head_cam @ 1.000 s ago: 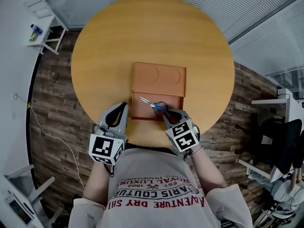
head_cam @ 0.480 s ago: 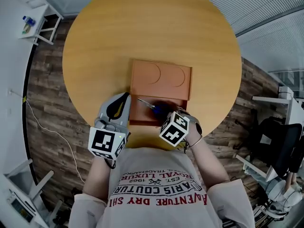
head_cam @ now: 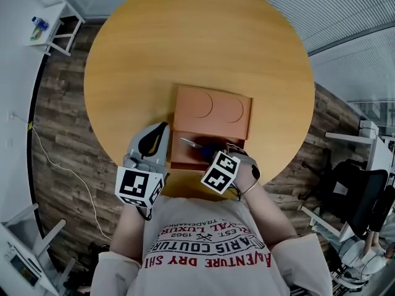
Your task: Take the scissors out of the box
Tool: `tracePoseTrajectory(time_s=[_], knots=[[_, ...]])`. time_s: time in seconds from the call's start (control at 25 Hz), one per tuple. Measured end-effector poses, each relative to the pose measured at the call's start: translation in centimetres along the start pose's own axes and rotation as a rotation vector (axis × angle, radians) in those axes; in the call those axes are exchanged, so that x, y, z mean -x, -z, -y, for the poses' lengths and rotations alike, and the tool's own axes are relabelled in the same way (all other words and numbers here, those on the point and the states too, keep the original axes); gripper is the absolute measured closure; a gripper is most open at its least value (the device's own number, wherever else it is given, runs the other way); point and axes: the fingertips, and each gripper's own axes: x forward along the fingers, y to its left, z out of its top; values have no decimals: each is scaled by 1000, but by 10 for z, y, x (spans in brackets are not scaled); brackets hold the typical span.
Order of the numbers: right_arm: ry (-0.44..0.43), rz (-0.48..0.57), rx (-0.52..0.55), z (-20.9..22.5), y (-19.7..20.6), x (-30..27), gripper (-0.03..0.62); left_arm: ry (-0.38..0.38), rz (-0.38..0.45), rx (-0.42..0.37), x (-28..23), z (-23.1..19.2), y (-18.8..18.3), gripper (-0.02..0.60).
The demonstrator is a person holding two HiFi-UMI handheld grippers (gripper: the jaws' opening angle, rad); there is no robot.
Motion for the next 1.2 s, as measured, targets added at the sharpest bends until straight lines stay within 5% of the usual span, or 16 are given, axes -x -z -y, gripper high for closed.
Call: tracePoseTrajectory(time_s=[0.68,1.0,1.2], knots=[[42,116,22,5,-6,28,510,2,-2,-38,36,12,-4,571],[-61,310,-91,1,-6,76,511,13,20,-95,60,31,-23,571],[2,480,-193,19,-14,118,511,15,25,-129,69,40,-32,572]])
